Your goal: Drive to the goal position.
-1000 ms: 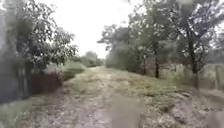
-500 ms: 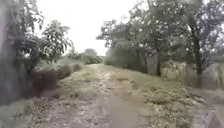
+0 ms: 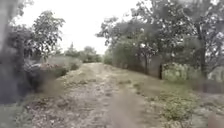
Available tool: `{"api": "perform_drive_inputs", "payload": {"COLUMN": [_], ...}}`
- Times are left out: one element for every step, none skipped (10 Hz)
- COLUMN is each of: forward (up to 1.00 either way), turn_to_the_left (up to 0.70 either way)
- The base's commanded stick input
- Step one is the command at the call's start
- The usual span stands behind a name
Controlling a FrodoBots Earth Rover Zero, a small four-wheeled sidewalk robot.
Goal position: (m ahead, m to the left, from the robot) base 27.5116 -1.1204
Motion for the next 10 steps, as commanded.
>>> {"api": "perform_drive_inputs", "payload": {"forward": [0.70, 0.70, 0.70, 0.70, 0.70, 0.70, 0.70, 0.70, 0.70, 0.70], "turn_to_the_left": [0.00, 0.00, 0.00, 0.00, 0.00, 0.00, 0.00, 0.00, 0.00, 0.00]}}
